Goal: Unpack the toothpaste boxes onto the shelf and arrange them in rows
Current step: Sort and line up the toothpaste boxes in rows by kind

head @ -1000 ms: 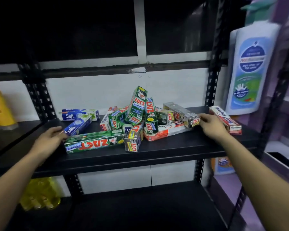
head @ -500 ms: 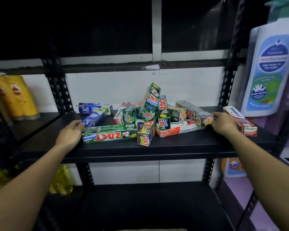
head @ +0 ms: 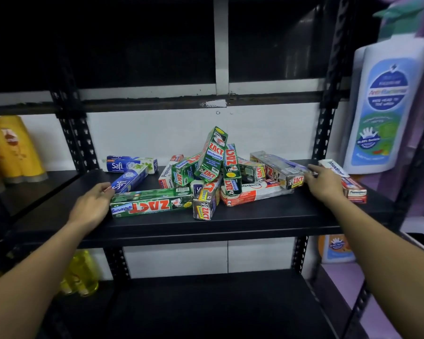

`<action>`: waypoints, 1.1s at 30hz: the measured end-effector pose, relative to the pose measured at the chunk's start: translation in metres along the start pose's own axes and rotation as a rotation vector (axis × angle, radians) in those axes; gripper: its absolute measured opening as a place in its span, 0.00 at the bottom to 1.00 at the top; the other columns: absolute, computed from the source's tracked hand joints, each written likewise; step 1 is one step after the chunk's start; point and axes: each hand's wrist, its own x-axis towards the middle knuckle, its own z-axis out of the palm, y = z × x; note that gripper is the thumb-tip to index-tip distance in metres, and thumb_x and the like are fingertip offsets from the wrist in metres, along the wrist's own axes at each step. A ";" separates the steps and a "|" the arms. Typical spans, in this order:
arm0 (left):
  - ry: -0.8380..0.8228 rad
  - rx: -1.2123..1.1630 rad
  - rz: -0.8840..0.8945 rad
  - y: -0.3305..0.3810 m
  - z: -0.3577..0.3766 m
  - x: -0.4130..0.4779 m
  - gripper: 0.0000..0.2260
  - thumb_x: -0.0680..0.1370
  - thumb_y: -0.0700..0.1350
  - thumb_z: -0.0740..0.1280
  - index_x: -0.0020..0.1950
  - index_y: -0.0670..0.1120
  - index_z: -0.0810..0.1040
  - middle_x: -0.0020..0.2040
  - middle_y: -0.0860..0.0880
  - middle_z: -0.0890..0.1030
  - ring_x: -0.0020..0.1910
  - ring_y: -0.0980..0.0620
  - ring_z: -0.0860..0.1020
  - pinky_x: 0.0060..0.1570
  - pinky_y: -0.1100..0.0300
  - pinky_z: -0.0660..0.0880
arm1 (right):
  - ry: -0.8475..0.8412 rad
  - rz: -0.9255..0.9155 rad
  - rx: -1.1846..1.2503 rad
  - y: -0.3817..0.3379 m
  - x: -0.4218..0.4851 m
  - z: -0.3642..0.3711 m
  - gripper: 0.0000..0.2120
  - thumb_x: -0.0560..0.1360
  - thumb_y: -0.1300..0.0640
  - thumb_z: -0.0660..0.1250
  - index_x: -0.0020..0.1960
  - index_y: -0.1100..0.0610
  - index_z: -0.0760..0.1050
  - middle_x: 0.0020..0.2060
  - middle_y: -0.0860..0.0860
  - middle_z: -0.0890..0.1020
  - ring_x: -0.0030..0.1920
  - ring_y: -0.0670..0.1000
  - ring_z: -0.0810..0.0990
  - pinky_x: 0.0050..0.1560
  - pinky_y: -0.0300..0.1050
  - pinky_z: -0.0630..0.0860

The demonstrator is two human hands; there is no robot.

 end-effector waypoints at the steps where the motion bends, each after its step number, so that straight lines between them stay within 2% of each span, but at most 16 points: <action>1: 0.000 0.002 0.003 0.000 0.000 0.000 0.18 0.82 0.58 0.57 0.69 0.53 0.72 0.65 0.45 0.78 0.61 0.41 0.75 0.60 0.46 0.72 | 0.018 0.009 0.013 0.001 0.001 0.000 0.20 0.80 0.54 0.63 0.70 0.58 0.73 0.69 0.60 0.74 0.68 0.61 0.71 0.69 0.49 0.65; 4: 0.000 0.011 0.010 0.001 0.000 -0.001 0.19 0.83 0.57 0.57 0.70 0.53 0.72 0.65 0.45 0.78 0.62 0.41 0.75 0.59 0.47 0.72 | -0.013 0.015 0.017 0.001 0.001 0.000 0.23 0.78 0.54 0.66 0.72 0.57 0.71 0.69 0.59 0.74 0.68 0.61 0.71 0.69 0.50 0.66; 7: 0.005 0.013 0.008 0.002 0.001 -0.001 0.18 0.83 0.57 0.57 0.70 0.52 0.72 0.65 0.44 0.78 0.62 0.40 0.75 0.58 0.47 0.71 | -0.080 -0.016 -0.070 -0.002 0.000 0.002 0.25 0.78 0.55 0.65 0.75 0.55 0.67 0.68 0.62 0.74 0.67 0.63 0.71 0.67 0.52 0.68; 11: 0.011 0.021 0.011 0.002 0.001 -0.001 0.18 0.83 0.55 0.57 0.70 0.51 0.72 0.66 0.43 0.78 0.64 0.40 0.74 0.58 0.48 0.70 | -0.102 -0.015 -0.059 -0.002 0.002 0.002 0.24 0.79 0.55 0.65 0.74 0.54 0.68 0.67 0.61 0.75 0.66 0.62 0.73 0.64 0.49 0.69; 14: 0.016 0.016 0.013 0.003 0.001 -0.001 0.18 0.83 0.54 0.58 0.70 0.51 0.73 0.66 0.43 0.77 0.64 0.39 0.73 0.60 0.47 0.69 | -0.076 -0.009 0.012 0.001 0.002 0.002 0.22 0.79 0.53 0.65 0.72 0.55 0.71 0.65 0.60 0.77 0.64 0.62 0.75 0.63 0.49 0.70; 22: 0.008 0.010 0.001 0.005 0.000 -0.005 0.18 0.83 0.55 0.58 0.71 0.51 0.72 0.67 0.43 0.77 0.64 0.39 0.73 0.59 0.47 0.69 | 0.023 -0.006 0.179 -0.001 -0.005 -0.006 0.20 0.80 0.50 0.65 0.69 0.57 0.75 0.67 0.59 0.76 0.68 0.60 0.71 0.68 0.49 0.65; 27: 0.005 0.000 -0.005 0.006 -0.001 -0.006 0.18 0.83 0.55 0.58 0.70 0.51 0.73 0.66 0.43 0.77 0.64 0.39 0.73 0.60 0.46 0.70 | 0.099 0.015 0.296 -0.002 -0.010 -0.012 0.16 0.79 0.50 0.66 0.64 0.56 0.79 0.62 0.57 0.80 0.63 0.58 0.75 0.62 0.45 0.69; 31: 0.000 -0.008 -0.010 0.008 -0.002 -0.008 0.18 0.83 0.55 0.58 0.71 0.51 0.72 0.66 0.43 0.77 0.64 0.40 0.73 0.59 0.47 0.70 | 0.181 0.092 0.463 -0.011 -0.014 -0.014 0.15 0.78 0.50 0.67 0.61 0.55 0.81 0.59 0.57 0.81 0.58 0.56 0.78 0.59 0.48 0.74; 33: -0.004 -0.010 -0.010 0.008 -0.002 -0.008 0.18 0.83 0.55 0.58 0.71 0.52 0.72 0.65 0.43 0.78 0.63 0.40 0.74 0.60 0.46 0.71 | 0.228 0.092 0.501 -0.021 -0.017 -0.016 0.16 0.78 0.50 0.68 0.62 0.56 0.80 0.58 0.57 0.82 0.53 0.53 0.78 0.52 0.44 0.75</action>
